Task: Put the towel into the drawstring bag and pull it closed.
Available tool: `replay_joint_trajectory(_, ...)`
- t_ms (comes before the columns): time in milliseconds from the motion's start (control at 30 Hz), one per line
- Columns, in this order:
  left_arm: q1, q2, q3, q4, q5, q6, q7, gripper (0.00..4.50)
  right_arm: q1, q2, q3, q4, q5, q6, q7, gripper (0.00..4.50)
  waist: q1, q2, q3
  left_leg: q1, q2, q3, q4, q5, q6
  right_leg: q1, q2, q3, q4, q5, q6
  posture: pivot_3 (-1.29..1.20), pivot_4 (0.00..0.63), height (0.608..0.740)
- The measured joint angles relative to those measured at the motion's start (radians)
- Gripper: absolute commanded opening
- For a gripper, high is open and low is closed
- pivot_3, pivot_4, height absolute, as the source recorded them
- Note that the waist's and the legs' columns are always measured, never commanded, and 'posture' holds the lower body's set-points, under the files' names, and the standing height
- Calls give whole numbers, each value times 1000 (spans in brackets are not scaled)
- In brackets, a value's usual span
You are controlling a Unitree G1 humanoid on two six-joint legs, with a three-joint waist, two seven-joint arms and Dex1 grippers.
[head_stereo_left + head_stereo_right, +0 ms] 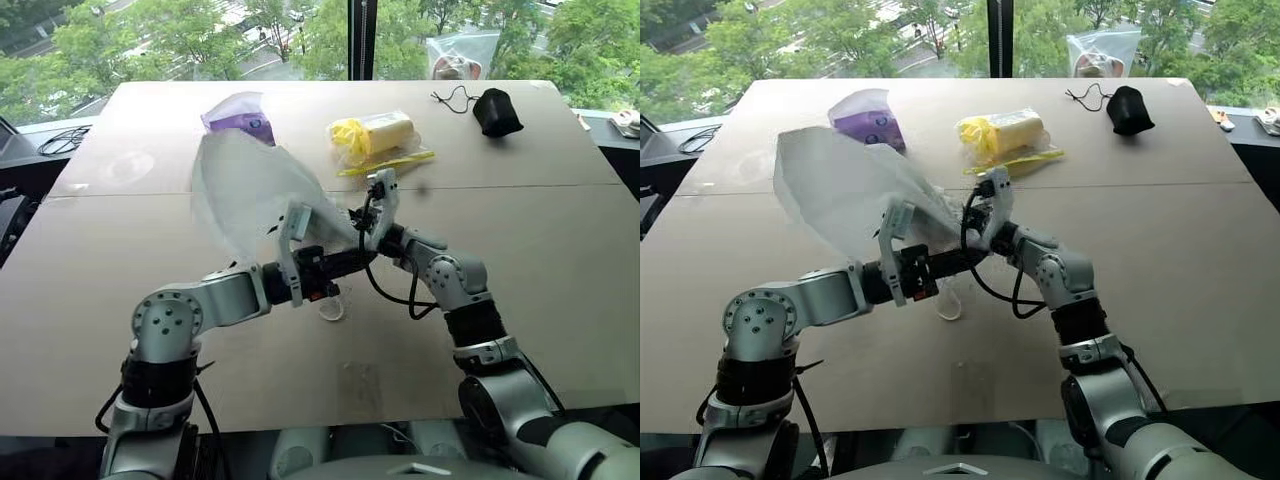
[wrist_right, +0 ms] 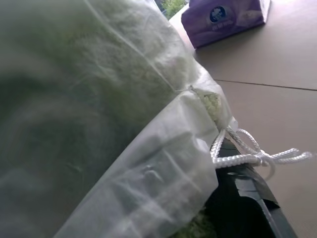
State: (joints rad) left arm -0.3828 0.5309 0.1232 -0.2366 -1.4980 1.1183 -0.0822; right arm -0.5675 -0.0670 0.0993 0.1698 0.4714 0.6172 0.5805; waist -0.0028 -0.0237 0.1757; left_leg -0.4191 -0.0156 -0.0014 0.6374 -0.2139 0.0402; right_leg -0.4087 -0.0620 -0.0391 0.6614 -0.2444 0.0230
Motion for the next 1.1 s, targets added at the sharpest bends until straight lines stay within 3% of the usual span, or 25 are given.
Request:
replay_joint_trajectory(67,-50,5,30,68,40,-23,-12,0,44,-50,-17,-2,-25,9,-27,3228,2,0,0,0,0,0,0,0,0,0,0,0,0,0,0,0,150,740)
replay_joint_trajectory(233,-133,-47,-47,161,209,-38,-80,0,48,-91,-35,-52,-66,10,-70,3228,-7,0,0,1,1,0,-1,0,0,0,0,0,1,0,0,0,150,740)
replay_joint_trajectory(433,-172,-83,-36,203,286,-39,-94,0,62,-147,15,-130,-134,4,-64,3228,-10,0,0,0,2,0,-1,2,-3,-1,0,1,1,0,0,0,150,740)
replay_joint_trajectory(600,-253,-95,119,293,207,-6,10,0,85,-200,100,-214,-194,5,-40,3228,-10,0,0,0,2,0,0,0,0,-1,-1,1,1,0,0,0,150,740)
replay_joint_trajectory(733,-284,-145,161,328,49,60,145,0,95,-212,49,-340,-93,62,6,3228,-2,-1,1,-3,2,-1,2,2,-4,-1,-2,-1,0,0,1,0,150,740)
replay_joint_trajectory(767,-290,-167,160,329,-39,68,190,0,95,-246,31,-394,-65,78,25,3647,3,-1,1,-6,2,-3,4,2,-4,-2,-2,-3,0,0,1,0,150,740)
replay_joint_trajectory(800,-297,-178,159,328,-123,71,238,0,95,-291,5,-440,-50,90,40,3782,8,-1,1,-8,2,-5,8,2,-4,-2,-2,-4,0,0,1,0,150,740)
replay_joint_trajectory(867,-304,-170,161,328,-193,68,282,0,103,-350,-22,-477,-47,101,48,4404,14,-1,1,-9,2,-5,10,2,-4,-3,-2,-4,0,0,1,0,150,740)
replay_joint_trajectory(1000,-240,-98,153,326,-173,76,290,0,171,-391,21,-439,-89,108,50,4404,5,-1,0,-6,2,-4,7,2,-4,-3,-1,-2,2,0,1,0,150,740)
replay_joint_trajectory(1100,-173,-75,87,316,-68,85,237,0,173,-358,119,-360,-159,75,42,4404,-1,-1,0,-6,2,-4,6,2,-4,-3,1,-2,2,0,1,0,150,740)
